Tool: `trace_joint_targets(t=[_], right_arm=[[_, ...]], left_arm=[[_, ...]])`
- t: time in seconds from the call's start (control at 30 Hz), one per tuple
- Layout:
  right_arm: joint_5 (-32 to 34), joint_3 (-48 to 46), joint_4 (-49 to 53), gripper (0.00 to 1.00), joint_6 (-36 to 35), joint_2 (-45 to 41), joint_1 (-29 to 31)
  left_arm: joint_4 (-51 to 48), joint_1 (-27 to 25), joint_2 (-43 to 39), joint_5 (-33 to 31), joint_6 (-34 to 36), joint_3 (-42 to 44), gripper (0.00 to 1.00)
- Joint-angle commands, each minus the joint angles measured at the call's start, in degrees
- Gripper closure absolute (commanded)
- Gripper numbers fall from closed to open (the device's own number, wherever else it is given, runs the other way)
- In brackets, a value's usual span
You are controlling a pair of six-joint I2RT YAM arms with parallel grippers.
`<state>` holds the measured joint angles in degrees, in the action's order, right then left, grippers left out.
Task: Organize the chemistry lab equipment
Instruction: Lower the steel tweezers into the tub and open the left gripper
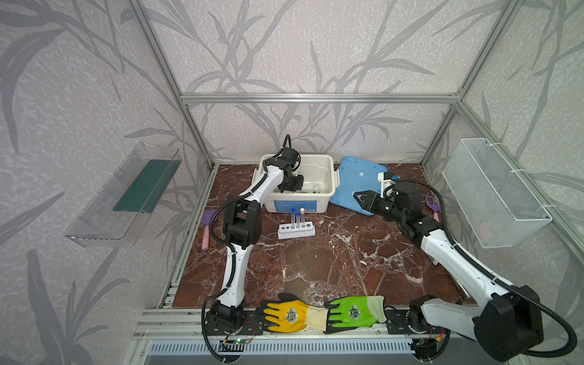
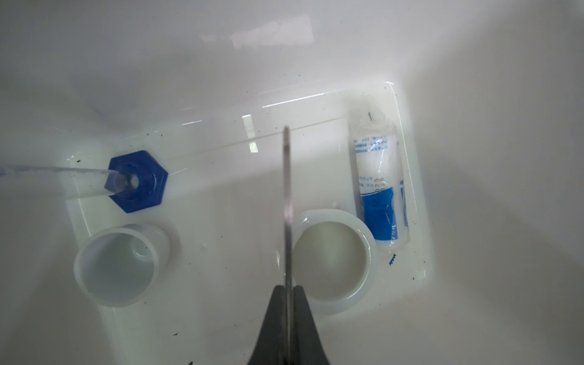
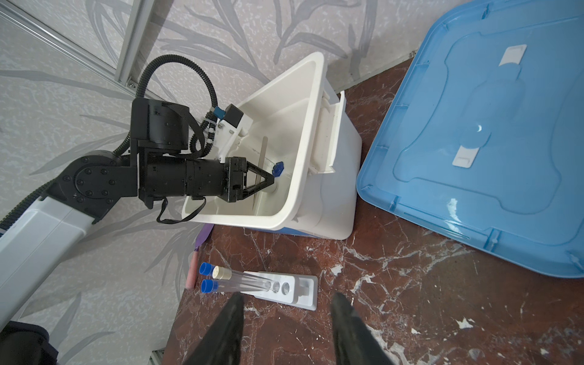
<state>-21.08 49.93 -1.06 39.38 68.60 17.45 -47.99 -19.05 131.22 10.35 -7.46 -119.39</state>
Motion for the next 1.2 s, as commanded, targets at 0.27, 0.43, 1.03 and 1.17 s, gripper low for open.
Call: trace_joint_targets(t=[0.27,0.43,1.03,1.17], right_arm=[[-0.7,-1.1,-2.1,0.54,0.3,0.4,-0.6],[-0.8,-1.1,-2.2,0.54,0.3,0.5,-0.9],[-0.8,-1.7,-2.6,0.54,0.4,0.7,-1.1],[-0.7,-1.9,-2.5,0.54,0.5,0.7,-1.2]], left_arm=[[-1.9,-0.2,4.4,0.0,0.4,-3.0,1.00],[-2.3,-0.2,5.4,-0.2,0.1,-3.4,1.00],[-2.6,-0.2,5.8,-1.5,0.8,-3.5,0.84],[-3.0,-0.2,5.6,-1.5,1.0,-4.0,0.78]])
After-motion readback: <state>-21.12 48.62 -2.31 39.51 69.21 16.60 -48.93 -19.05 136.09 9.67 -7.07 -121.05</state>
